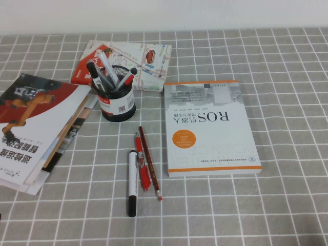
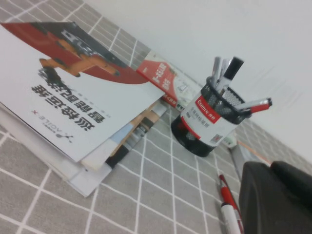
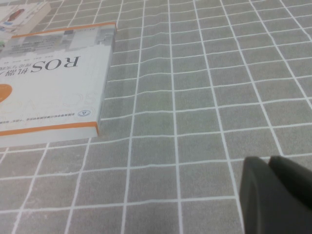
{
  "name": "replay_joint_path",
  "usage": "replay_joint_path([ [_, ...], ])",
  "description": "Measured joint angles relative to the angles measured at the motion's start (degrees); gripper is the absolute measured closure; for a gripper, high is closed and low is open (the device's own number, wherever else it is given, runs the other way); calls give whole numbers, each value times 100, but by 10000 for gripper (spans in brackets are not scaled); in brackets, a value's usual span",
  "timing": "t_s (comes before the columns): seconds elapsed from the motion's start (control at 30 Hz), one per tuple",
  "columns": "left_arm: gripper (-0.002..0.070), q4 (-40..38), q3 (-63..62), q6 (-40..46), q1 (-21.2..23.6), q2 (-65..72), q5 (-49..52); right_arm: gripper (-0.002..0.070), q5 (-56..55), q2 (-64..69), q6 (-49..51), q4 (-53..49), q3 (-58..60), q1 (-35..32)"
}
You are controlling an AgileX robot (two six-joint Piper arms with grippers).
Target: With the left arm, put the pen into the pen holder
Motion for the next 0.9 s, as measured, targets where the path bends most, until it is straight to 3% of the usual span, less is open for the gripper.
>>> replay_joint_path([
  [0.4, 677, -85, -34, -15, 0, 0, -220, 691, 0, 0, 0, 0, 0, 0],
  [0.57, 677, -85, -1083, 240, 0, 506, 692, 691, 0, 0, 0, 0, 0, 0],
  [0.9, 677, -39, -3328, 1385, 0, 3649, 3270, 691, 0, 0, 0, 0, 0, 0],
])
